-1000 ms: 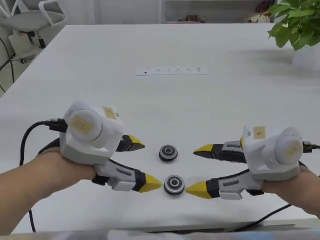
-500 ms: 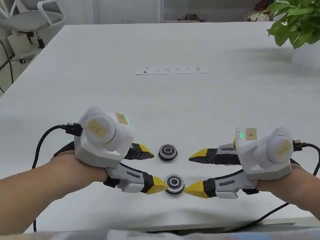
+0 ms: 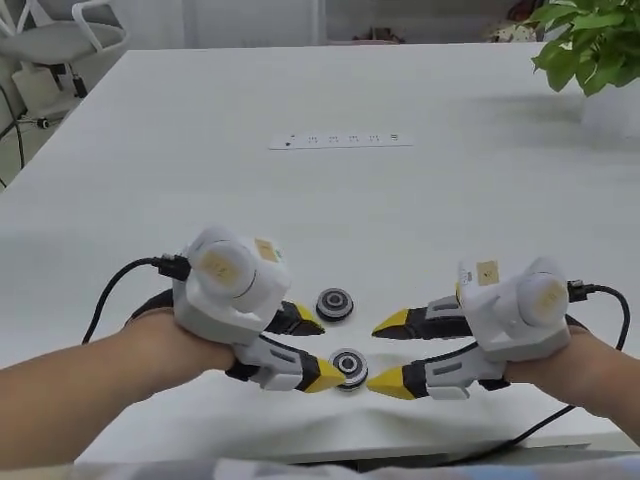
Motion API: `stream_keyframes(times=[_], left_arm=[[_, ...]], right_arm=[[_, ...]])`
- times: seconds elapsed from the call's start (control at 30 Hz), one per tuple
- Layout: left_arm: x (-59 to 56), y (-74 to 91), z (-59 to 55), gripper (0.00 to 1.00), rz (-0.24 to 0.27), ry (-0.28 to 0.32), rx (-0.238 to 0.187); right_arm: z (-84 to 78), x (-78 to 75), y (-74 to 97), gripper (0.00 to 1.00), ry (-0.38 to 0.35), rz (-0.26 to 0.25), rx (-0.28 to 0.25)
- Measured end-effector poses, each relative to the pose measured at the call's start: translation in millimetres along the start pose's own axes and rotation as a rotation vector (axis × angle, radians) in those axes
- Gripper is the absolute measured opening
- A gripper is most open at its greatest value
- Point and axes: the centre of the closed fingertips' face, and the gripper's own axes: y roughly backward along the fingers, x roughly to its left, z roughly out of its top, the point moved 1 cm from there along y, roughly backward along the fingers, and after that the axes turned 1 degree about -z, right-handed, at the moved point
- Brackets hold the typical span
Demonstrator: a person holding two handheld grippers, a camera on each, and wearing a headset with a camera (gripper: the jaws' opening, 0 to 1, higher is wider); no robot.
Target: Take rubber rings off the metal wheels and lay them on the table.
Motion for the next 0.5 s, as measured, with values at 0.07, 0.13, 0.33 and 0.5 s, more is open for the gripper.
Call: stream_keyframes(times=[0.07, 0.13, 0.33, 0.5], left_arm=[[-0.4, -2.1, -1.7, 0.36, -0.003, -0.007, 0.010], [-0.2, -3.9, -3.3, 0.35, -0.005, -0.010, 0.018], [-2.0, -9.2, -3.4, 0.30, -0.016, -0.016, 0.024], [-5.6, -15.2, -2.9, 0.26, -0.028, -0.019, 0.027]], right_arm=[[-1.6, -0.5, -0.7, 0.34, -0.004, 0.002, 0.006], [-2.9, -0.9, -1.3, 0.34, -0.009, 0.006, 0.008], [-4.9, -0.5, -3.0, 0.33, -0.022, 0.013, 0.011], [-5.6, 0.7, -4.2, 0.33, -0.021, 0.020, 0.016]])
